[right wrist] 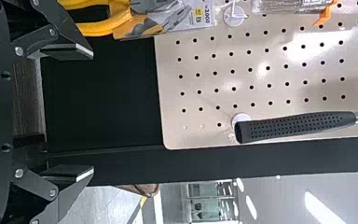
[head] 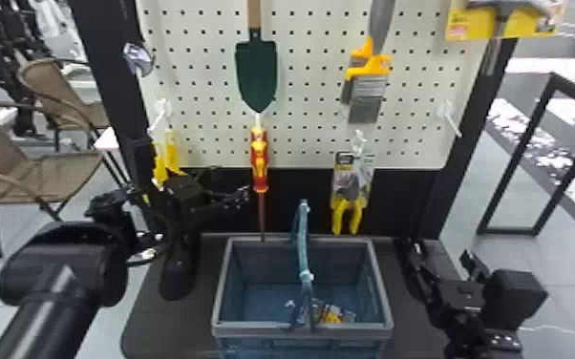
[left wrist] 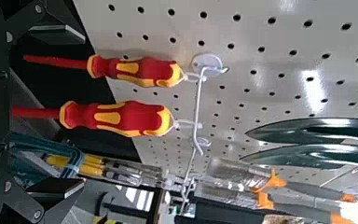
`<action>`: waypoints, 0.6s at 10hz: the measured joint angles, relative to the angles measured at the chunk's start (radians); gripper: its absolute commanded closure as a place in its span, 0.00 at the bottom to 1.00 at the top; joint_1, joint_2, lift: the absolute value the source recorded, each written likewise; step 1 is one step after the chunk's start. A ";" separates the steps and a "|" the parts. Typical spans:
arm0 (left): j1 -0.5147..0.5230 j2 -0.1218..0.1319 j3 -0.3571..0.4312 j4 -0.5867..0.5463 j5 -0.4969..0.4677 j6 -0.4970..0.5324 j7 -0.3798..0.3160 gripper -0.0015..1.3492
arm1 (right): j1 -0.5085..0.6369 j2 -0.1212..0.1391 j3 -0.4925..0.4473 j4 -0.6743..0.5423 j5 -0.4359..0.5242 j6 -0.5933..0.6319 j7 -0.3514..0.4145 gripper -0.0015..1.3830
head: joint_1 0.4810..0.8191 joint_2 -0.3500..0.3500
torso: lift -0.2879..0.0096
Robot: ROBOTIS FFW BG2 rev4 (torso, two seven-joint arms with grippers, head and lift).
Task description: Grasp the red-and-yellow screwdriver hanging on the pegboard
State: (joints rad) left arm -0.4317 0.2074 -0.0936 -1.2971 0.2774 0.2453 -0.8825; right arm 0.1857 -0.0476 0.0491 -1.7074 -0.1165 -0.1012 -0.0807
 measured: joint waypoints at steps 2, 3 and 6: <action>-0.049 0.010 -0.036 0.042 -0.004 0.000 -0.017 0.16 | -0.001 0.000 0.000 0.000 0.000 0.000 0.001 0.29 | 0.20 0.50 | 0.63; -0.071 0.012 -0.053 0.061 -0.003 -0.001 -0.028 0.16 | -0.002 0.000 0.000 0.000 0.000 0.000 0.001 0.29 | 0.20 0.50 | 0.63; -0.155 0.018 -0.142 0.134 0.019 -0.011 -0.061 0.16 | -0.008 -0.001 0.003 0.000 0.000 0.000 0.003 0.29 | 0.20 0.50 | 0.63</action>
State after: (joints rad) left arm -0.5865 0.2254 -0.2353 -1.1627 0.2967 0.2341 -0.9434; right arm 0.1779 -0.0491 0.0516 -1.7075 -0.1166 -0.1012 -0.0775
